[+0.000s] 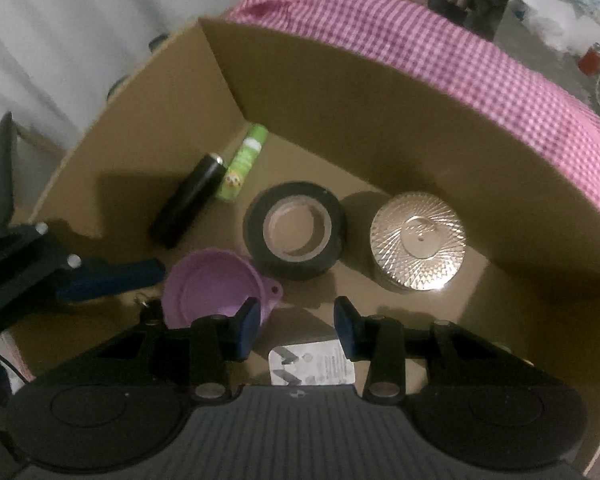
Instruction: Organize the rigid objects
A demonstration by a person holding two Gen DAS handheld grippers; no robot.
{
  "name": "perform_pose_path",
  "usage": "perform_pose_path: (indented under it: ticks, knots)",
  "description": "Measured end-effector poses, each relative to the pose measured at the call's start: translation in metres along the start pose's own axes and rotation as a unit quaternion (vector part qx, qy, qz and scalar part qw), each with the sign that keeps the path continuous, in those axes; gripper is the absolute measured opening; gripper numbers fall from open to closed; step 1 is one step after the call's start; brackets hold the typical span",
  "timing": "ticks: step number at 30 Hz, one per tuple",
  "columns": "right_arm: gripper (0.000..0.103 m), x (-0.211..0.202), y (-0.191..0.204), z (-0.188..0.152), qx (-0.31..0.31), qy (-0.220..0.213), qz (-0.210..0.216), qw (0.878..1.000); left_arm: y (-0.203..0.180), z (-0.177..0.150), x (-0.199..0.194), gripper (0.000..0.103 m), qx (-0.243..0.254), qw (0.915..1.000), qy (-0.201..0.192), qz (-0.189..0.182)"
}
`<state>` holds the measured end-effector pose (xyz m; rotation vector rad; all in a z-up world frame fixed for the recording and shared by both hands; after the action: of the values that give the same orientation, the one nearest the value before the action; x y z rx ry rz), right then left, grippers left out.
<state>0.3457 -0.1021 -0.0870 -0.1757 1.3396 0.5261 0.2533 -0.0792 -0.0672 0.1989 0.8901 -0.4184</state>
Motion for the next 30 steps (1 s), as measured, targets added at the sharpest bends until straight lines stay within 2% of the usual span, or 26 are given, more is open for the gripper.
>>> perform_pose_path:
  ticks: [13,20,24,30]
  knots:
    - [0.043,0.001,-0.009,-0.013,-0.014,0.033,-0.016,0.999,-0.008,-0.001,0.001,0.057,0.004,0.9998,0.003,-0.019]
    - [0.043,-0.003,-0.013,-0.016,-0.001,0.028,-0.016,0.999,-0.01,0.002,-0.001,0.057,0.005,0.9998,-0.003,-0.016]
    - [0.043,-0.026,-0.017,-0.012,0.028,-0.007,0.008,1.0,-0.009,0.005,-0.006,0.057,0.001,0.9999,-0.011,-0.007]
    - [0.044,-0.086,-0.038,-0.011,0.076,-0.103,0.027,0.991,-0.006,0.006,-0.015,0.062,-0.007,0.9997,-0.021,0.001]
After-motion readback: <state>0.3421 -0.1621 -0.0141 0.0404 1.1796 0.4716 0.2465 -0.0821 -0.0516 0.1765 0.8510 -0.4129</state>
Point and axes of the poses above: each gripper's, at about its wrist camera, not at the fingertips, and x roughly the way its jaws point, y to its left, z to its top, the point moved 9 cm from there along x, roughly the way its jaws point, and after that the axes turned 7 degrees about x, right-handed, at the moved point
